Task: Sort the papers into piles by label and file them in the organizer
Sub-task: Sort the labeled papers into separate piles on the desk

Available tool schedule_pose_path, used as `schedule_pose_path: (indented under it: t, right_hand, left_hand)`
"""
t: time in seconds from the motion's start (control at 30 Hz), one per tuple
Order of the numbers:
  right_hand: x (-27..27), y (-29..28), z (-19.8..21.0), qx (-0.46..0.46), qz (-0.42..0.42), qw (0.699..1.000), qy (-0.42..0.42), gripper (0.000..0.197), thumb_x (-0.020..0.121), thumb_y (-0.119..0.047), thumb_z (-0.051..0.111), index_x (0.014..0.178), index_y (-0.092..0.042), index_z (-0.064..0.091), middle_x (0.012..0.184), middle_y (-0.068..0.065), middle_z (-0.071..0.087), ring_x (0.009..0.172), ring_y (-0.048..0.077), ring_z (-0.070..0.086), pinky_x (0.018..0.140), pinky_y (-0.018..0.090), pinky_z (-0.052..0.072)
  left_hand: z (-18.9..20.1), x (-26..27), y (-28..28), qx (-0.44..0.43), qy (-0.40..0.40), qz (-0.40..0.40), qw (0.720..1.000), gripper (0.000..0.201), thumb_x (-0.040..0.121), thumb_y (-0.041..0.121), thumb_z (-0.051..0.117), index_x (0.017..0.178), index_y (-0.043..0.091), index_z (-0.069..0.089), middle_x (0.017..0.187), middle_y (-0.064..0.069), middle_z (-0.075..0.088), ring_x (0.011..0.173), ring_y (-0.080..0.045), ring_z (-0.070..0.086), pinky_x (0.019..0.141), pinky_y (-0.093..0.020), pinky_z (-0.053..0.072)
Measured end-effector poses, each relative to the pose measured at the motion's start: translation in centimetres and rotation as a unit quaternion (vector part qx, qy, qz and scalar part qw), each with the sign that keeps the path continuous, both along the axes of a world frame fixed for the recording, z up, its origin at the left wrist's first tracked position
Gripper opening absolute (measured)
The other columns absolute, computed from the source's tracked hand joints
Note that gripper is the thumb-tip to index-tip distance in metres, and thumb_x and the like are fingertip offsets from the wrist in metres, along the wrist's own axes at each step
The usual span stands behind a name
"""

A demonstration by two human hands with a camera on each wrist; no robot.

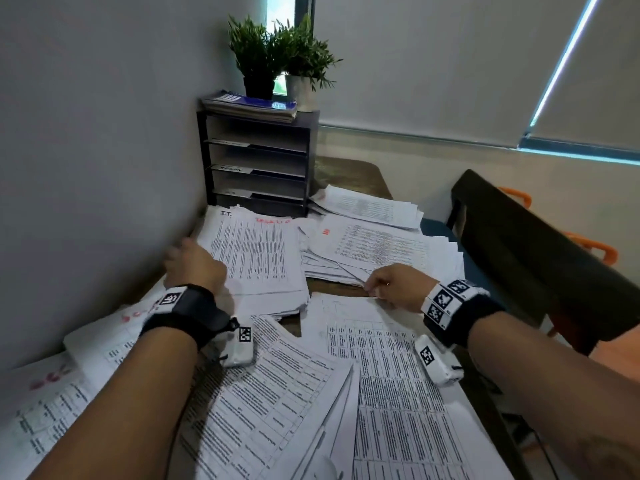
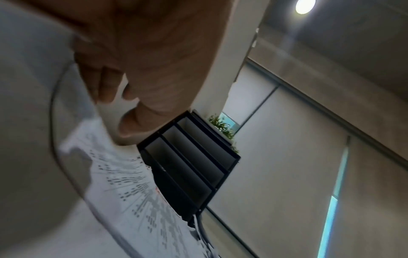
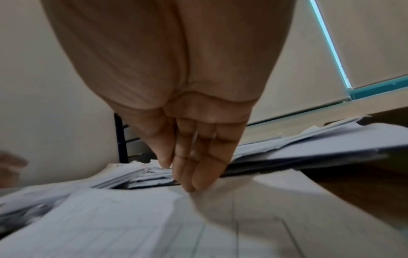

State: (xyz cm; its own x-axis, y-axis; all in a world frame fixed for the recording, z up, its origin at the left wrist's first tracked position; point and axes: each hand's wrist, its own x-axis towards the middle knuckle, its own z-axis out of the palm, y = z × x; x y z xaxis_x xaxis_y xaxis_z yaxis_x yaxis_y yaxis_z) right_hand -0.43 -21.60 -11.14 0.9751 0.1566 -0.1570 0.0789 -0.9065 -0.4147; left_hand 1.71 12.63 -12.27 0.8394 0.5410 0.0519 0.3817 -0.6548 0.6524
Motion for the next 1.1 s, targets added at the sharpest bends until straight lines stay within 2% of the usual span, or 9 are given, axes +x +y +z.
schedule_pose_path:
  t: [0.1, 0.17, 0.3, 0.37, 0.47, 0.6, 0.7, 0.87, 1.1]
  right_hand:
    - [-0.9, 0.3, -1.2, -0.038, 0.012, 0.999, 0.004, 0.034, 0.092, -0.009, 0.053, 0.115, -0.031, 0.065, 0.106, -0.014, 0.061, 0.099, 0.010, 0.059, 0.077, 0.020, 0.046]
    - [-1.3, 0.7, -1.9, -0.038, 0.012, 0.999, 0.007, 0.038, 0.092, -0.017, 0.052, 0.125, -0.036, 0.060, 0.117, -0.010, 0.060, 0.102, 0.014, 0.062, 0.082, 0.027, 0.054]
    - [-1.5, 1.7, -1.9, -0.089, 0.039, 0.995, -0.001, 0.038, 0.089, -0.015, 0.057, 0.127, -0.018, 0.060, 0.126, 0.002, 0.054, 0.110, 0.023, 0.058, 0.092, 0.041, 0.052]
    - [-1.4, 2.0, -2.1, -0.105, 0.043, 0.994, -0.002, 0.038, 0.090, -0.016, 0.056, 0.128, -0.017, 0.059, 0.125, 0.004, 0.050, 0.113, 0.026, 0.055, 0.093, 0.040, 0.051]
    - [-1.2, 2.2, -2.5, -0.113, 0.037, 0.992, -0.030, 0.039, 0.091, -0.015, 0.055, 0.129, -0.021, 0.057, 0.122, 0.005, 0.050, 0.113, 0.025, 0.052, 0.089, 0.034, 0.046]
    - [-1.4, 1.8, -2.0, -0.086, 0.023, 0.991, -0.096, 0.026, 0.092, -0.014, 0.055, 0.115, -0.018, 0.065, 0.116, 0.005, 0.057, 0.111, 0.025, 0.052, 0.091, 0.036, 0.045]
    - [-1.9, 1.2, -1.9, -0.081, 0.021, 0.988, -0.132, 0.024, 0.091, -0.020, 0.057, 0.111, -0.022, 0.071, 0.111, 0.002, 0.063, 0.108, 0.024, 0.055, 0.092, 0.039, 0.047]
    - [-2.4, 0.6, -1.9, -0.069, 0.016, 0.989, -0.128, 0.032, 0.089, -0.014, 0.054, 0.111, -0.027, 0.073, 0.105, -0.004, 0.072, 0.100, 0.021, 0.064, 0.094, 0.042, 0.049]
    - [-2.5, 0.6, -1.7, -0.061, 0.007, 0.984, -0.166, 0.029, 0.091, -0.017, 0.054, 0.112, -0.027, 0.072, 0.112, -0.007, 0.072, 0.108, 0.019, 0.063, 0.105, 0.043, 0.041]
  left_hand:
    - [0.5, 0.1, -2.3, 0.109, -0.061, -0.067, 0.990, 0.058, 0.083, 0.018, 0.066, 0.137, 0.010, 0.048, 0.137, -0.023, 0.045, 0.125, -0.043, 0.046, 0.100, -0.052, 0.042]
    - [0.5, 0.0, -4.6, 0.116, -0.086, -0.174, 0.974, 0.053, 0.085, 0.021, 0.064, 0.137, 0.018, 0.053, 0.136, -0.015, 0.053, 0.123, -0.036, 0.051, 0.101, -0.049, 0.045]
    - [-0.6, -1.1, -9.2, 0.027, -0.010, -0.368, 0.930, 0.049, 0.093, 0.024, 0.065, 0.139, 0.017, 0.053, 0.135, -0.008, 0.056, 0.119, -0.026, 0.057, 0.102, -0.038, 0.046]
    - [-1.3, -1.5, -10.6, 0.047, 0.025, -0.408, 0.912, 0.036, 0.092, 0.027, 0.066, 0.127, 0.015, 0.062, 0.125, -0.009, 0.062, 0.114, -0.028, 0.060, 0.094, -0.035, 0.049]
    - [-1.8, -1.8, -11.4, 0.068, 0.043, -0.418, 0.905, 0.009, 0.086, 0.030, 0.069, 0.088, 0.023, 0.065, 0.091, -0.004, 0.066, 0.094, -0.028, 0.064, 0.074, -0.031, 0.049]
    - [-1.8, -2.5, -11.7, 0.054, 0.052, -0.428, 0.900, 0.022, 0.080, 0.027, 0.072, 0.097, 0.013, 0.070, 0.095, -0.006, 0.071, 0.093, -0.025, 0.065, 0.083, -0.040, 0.055]
    - [-1.9, -2.5, -11.8, 0.028, 0.036, -0.432, 0.901, 0.006, 0.082, 0.016, 0.072, 0.088, 0.016, 0.070, 0.088, -0.002, 0.070, 0.089, -0.022, 0.064, 0.074, -0.030, 0.050]
    - [-1.9, -2.6, -11.3, -0.040, 0.007, -0.434, 0.900, 0.031, 0.075, 0.013, 0.082, 0.102, 0.023, 0.071, 0.090, 0.004, 0.069, 0.081, -0.013, 0.062, 0.071, -0.025, 0.047]
    - [-2.6, -2.8, -10.7, -0.112, -0.024, -0.411, 0.904, 0.033, 0.075, 0.016, 0.086, 0.104, 0.017, 0.071, 0.077, 0.005, 0.058, 0.067, -0.008, 0.052, 0.052, -0.010, 0.037]
